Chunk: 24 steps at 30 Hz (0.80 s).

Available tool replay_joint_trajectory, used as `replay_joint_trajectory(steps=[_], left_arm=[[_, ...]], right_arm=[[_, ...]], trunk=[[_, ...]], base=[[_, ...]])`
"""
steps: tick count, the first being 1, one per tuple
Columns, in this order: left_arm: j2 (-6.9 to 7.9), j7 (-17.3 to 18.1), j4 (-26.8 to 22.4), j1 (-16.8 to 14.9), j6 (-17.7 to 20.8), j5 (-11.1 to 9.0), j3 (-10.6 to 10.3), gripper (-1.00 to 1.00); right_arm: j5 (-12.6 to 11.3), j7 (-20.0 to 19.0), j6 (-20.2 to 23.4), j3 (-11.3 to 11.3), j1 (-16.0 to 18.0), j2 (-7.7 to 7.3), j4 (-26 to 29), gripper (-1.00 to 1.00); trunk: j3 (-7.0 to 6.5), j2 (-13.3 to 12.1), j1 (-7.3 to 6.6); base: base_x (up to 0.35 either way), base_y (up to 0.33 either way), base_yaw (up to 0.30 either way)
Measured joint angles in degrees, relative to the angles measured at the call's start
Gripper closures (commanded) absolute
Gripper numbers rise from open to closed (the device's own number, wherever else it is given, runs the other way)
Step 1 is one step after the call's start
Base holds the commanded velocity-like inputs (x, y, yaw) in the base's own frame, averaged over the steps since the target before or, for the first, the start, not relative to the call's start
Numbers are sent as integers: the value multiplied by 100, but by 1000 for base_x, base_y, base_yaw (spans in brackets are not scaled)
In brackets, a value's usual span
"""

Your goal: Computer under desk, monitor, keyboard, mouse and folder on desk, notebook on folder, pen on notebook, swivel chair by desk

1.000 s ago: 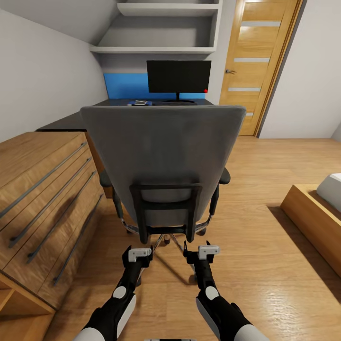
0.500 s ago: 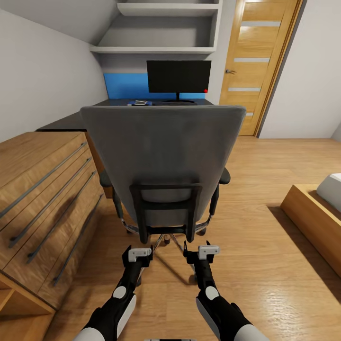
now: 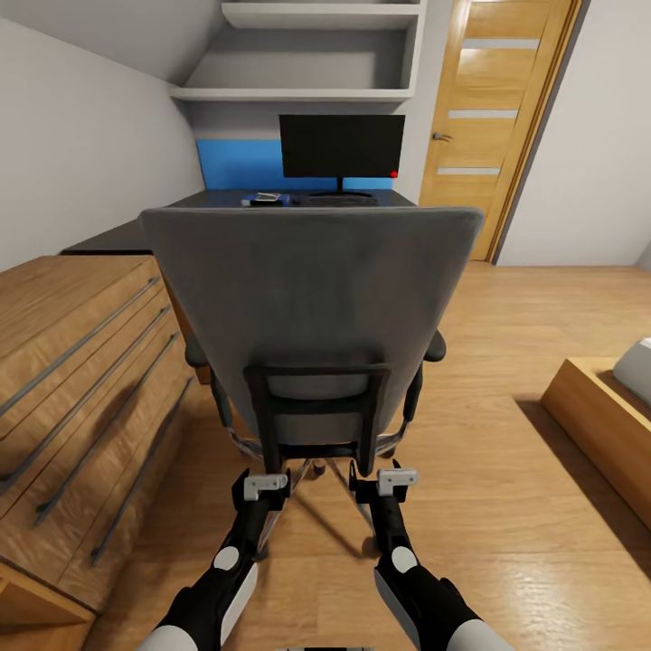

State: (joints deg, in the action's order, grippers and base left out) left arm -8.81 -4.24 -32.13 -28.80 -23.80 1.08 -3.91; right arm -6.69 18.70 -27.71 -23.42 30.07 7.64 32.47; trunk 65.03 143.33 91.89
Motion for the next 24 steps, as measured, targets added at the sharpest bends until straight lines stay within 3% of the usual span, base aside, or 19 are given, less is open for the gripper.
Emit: replay_joint_trajectory(steps=[7,24], left_arm=[[5,-4,8,0,5,9,-4,-100],[6,-7,108,0,-1,-1,-2,-100]], right_arm=[[1,-3,3,-3,0,0,1,-100],[-2,3,-3,3,1,-1,2,-100]], trunk=[[0,0,-1],[0,0,-1]], base=[[52,-15,0],[168,-116,0]])
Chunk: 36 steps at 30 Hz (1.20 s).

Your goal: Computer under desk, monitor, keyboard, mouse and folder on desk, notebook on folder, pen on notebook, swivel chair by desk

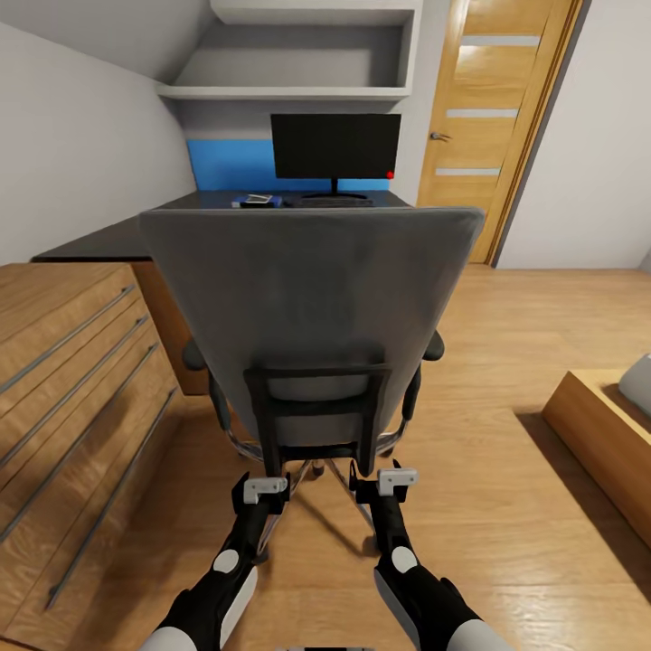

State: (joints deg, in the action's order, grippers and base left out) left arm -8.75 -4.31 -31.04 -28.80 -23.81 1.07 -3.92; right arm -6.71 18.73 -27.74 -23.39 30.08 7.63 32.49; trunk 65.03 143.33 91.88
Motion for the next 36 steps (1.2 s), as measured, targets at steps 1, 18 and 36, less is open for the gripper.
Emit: replay_joint_trajectory(steps=[1,18,36], left_arm=[[0,0,0,0,0,-1,1,-100],[0,-1,2,0,0,-8,4,-100],[0,-8,9,1,0,-7,13,-100]], right_arm=[[2,0,0,0,0,0,0,-100],[2,3,-2,1,0,0,1,-100],[0,3,-2,2,-1,0,-1,-100]], trunk=[[0,0,0],[0,0,0],[0,0,-1]], base=[[120,-65,0],[122,-7,0],[186,0,0]])
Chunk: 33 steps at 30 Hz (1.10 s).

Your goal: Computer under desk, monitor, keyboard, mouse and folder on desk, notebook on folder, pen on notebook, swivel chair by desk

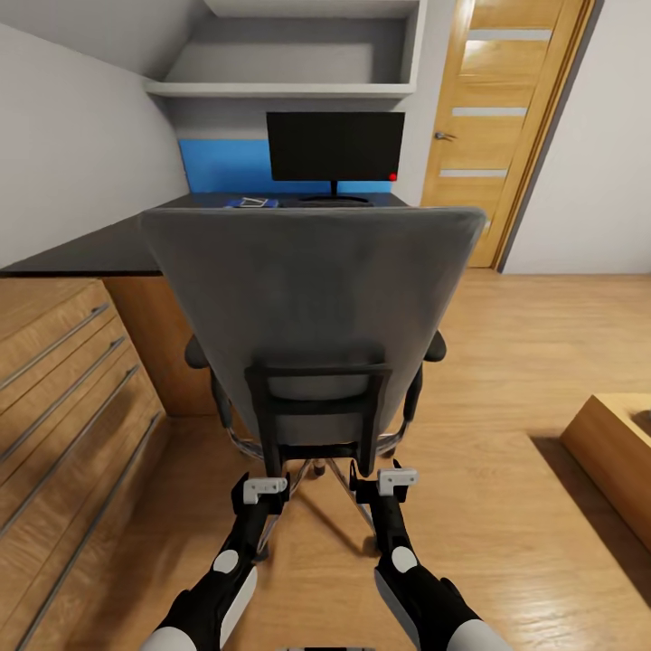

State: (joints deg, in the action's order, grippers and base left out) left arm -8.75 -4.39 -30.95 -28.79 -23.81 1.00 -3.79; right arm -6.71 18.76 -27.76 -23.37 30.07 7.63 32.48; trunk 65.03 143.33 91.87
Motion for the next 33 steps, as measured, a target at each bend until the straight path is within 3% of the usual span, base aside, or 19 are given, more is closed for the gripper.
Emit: replay_joint_trajectory(steps=[13,33], left_arm=[[1,-22,79,0,0,-8,2,-100],[1,-30,87,2,0,-3,4,-100]], right_arm=[[-9,4,-5,6,0,0,0,-100],[27,-7,4,-4,2,1,-2,-100]], trunk=[[0,0,0],[0,0,0]], base=[[210,-20,0],[210,-138,0]])
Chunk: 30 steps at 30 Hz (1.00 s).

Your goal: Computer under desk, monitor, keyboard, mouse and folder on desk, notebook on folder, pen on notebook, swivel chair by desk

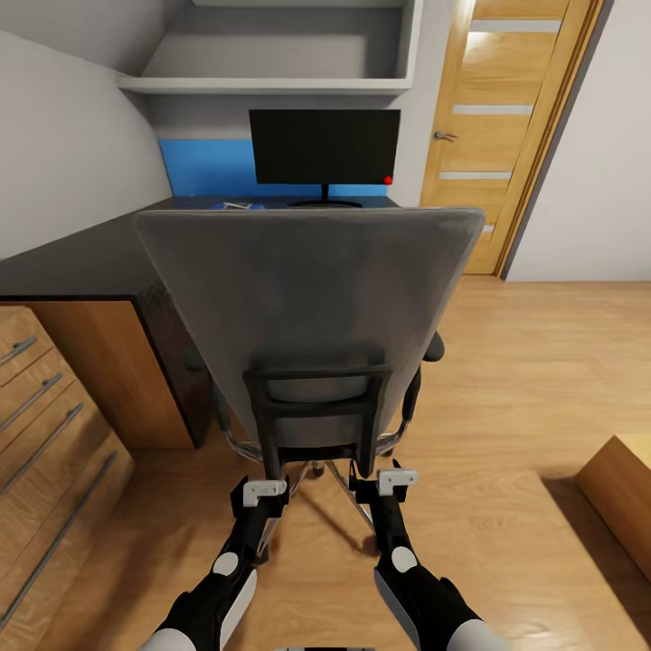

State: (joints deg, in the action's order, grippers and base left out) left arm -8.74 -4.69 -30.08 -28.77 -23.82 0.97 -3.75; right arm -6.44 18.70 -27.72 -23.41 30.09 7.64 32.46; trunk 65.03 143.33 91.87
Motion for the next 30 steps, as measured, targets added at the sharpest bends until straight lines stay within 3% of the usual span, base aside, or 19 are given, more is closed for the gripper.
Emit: replay_joint_trajectory(steps=[30], left_arm=[[4,15,9,-1,2,11,-21,-100]], right_arm=[[-14,-4,3,1,-3,-6,-1,-100]], trunk=[[1,0,0]], base=[[268,-27,0]])
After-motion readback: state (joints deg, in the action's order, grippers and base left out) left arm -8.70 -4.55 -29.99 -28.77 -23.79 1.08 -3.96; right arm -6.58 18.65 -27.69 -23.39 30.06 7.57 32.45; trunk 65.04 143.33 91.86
